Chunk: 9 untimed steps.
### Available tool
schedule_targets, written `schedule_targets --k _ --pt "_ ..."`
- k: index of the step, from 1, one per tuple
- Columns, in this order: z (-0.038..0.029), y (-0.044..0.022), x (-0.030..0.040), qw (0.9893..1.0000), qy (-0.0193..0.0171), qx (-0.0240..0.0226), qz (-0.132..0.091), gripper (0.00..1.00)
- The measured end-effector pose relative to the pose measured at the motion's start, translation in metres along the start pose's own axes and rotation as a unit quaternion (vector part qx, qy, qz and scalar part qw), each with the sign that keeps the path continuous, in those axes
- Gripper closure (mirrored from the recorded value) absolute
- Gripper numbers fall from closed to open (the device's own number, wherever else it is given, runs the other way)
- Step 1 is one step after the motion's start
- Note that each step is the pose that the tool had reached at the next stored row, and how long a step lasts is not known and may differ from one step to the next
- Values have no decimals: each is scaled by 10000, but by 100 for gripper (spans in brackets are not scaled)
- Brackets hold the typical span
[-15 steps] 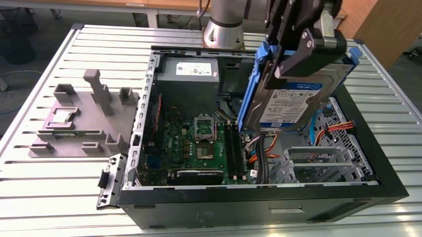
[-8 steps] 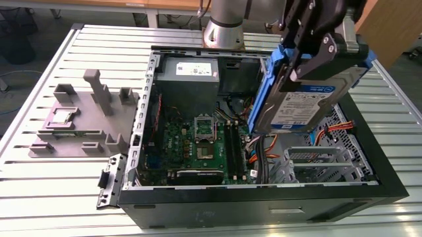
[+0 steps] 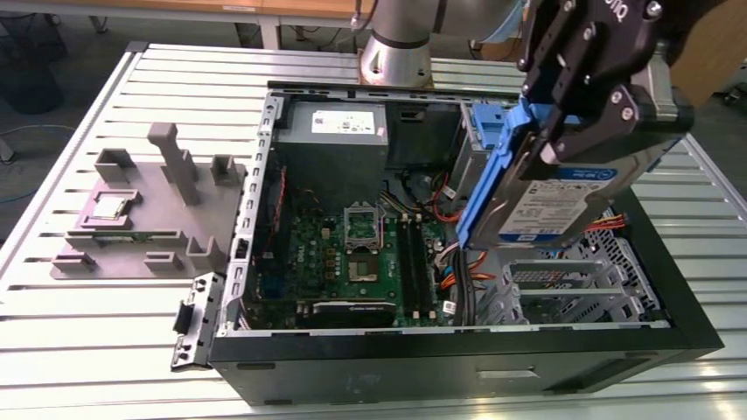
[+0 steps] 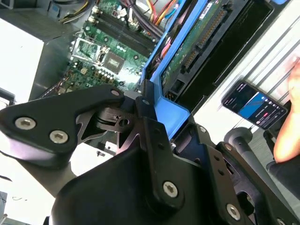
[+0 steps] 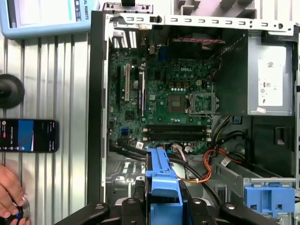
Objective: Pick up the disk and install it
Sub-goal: 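Insert the disk into the insertion slot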
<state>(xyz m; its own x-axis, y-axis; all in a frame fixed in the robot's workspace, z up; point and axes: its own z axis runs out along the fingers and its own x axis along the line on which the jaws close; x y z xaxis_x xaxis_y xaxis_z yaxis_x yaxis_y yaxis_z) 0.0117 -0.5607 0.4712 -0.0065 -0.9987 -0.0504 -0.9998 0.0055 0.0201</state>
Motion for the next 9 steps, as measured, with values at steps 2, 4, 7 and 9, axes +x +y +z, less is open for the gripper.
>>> schedule_targets --k 2,4,7,9 --pt "9 -62 15 10000 0 -1 -1 63" --pt "21 -126 26 10000 -1 -4 0 63" --pt "40 -226 39 10000 0 -15 0 63" --pt "52 -289 44 10000 0 -22 1 63"
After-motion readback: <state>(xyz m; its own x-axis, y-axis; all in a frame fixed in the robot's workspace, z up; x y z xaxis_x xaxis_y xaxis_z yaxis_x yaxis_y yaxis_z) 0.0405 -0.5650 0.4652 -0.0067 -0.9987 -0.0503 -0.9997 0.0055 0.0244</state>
